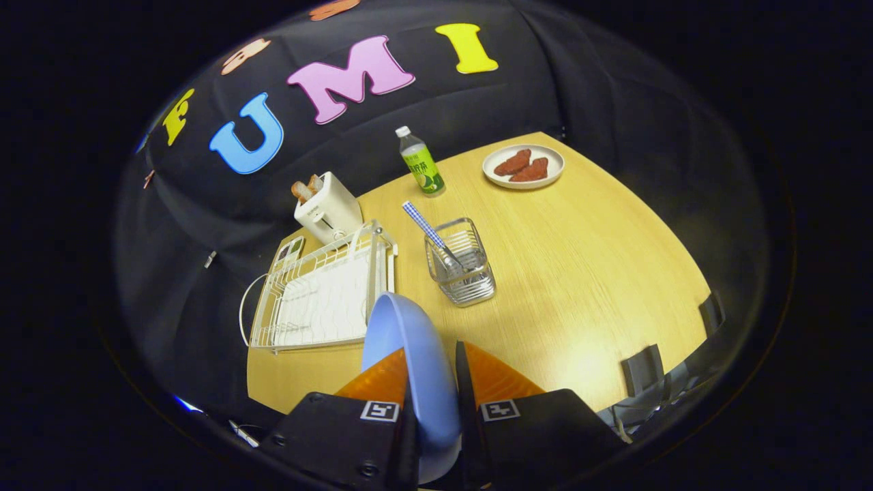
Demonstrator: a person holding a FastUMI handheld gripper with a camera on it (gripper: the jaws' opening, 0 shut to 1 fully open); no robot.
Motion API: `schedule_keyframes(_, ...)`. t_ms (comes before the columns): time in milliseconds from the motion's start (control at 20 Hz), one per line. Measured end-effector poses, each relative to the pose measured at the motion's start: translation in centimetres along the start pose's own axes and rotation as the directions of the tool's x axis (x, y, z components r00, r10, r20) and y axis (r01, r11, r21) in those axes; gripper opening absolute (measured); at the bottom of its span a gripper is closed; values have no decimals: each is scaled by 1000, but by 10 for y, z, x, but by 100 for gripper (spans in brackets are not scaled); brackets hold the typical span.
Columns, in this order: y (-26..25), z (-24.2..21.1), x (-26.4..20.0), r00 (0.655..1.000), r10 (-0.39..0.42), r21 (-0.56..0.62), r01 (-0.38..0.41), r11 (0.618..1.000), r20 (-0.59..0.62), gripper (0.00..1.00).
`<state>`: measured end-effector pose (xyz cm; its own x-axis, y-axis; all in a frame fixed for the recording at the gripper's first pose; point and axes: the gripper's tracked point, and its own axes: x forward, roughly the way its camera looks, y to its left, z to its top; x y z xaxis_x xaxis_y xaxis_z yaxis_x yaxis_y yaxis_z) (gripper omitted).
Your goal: Take the plate from the dish rack, then take the spoon from the basket and place it into the plate.
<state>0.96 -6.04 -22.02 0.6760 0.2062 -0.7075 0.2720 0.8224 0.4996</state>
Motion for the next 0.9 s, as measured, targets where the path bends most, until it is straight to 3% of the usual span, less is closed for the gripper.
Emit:
schedule_keyframes(350, -33, -28, 59, 987, 65, -40, -72, 997, -148, 29)
schedule_keyframes(650, -41, -41, 79, 957, 152, -110, -184, 977, -248, 30)
schedule_keyframes(800, -52, -40, 83, 950, 159, -144, -203, 968, -269, 33)
schedule_keyframes(900, -60, -34, 82, 957, 156, -196, -206, 959, -246, 41)
